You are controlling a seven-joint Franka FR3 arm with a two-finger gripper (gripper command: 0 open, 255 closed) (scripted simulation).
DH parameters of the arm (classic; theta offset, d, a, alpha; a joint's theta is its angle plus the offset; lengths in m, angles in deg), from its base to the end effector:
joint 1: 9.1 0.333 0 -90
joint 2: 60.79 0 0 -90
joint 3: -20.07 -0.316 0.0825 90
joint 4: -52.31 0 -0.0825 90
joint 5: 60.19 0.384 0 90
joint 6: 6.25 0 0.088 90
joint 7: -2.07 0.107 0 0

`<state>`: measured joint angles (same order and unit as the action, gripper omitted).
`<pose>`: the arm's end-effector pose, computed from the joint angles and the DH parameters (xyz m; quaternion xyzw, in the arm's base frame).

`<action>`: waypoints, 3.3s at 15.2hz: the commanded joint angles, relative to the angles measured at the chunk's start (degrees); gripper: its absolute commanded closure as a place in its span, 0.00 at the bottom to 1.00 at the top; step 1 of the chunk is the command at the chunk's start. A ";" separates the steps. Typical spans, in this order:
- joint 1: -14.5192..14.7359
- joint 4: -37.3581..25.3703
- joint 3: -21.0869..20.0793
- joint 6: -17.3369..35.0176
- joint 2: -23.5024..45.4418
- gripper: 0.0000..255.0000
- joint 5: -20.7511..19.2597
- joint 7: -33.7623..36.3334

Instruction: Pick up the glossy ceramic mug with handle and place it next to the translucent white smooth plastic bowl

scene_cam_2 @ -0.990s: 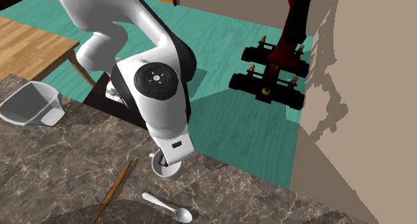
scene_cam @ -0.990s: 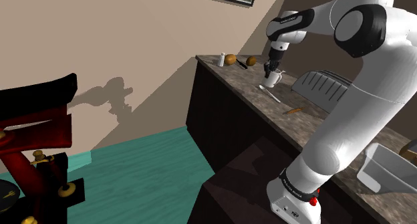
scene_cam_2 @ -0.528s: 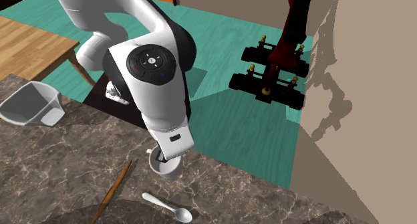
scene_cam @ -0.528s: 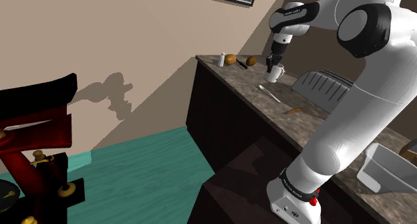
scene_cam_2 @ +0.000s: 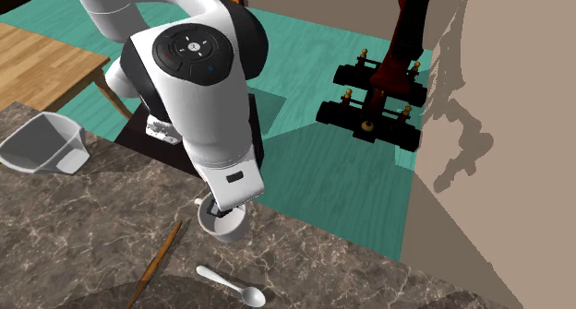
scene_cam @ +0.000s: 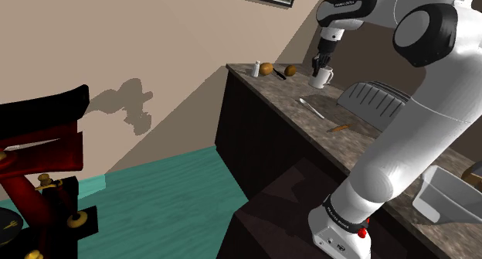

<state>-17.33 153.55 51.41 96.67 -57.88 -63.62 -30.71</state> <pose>0.4437 -0.3662 0.5261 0.9977 -0.0521 -0.0307 0.0300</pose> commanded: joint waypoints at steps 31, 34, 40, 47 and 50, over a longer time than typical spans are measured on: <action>-15.45 25.38 7.02 -7.10 -40.13 1.00 -23.65 -14.44; -17.69 25.94 8.69 -8.14 -42.86 1.00 -25.92 -17.68; -21.56 25.36 12.84 -9.96 -46.88 1.00 -30.27 -24.86; -24.46 21.88 18.99 -11.41 -49.19 1.00 -34.86 -34.02; -24.96 19.49 22.08 -11.80 -49.49 1.00 -36.60 -38.09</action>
<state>-41.96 173.68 72.68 85.10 -107.11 -99.61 -67.40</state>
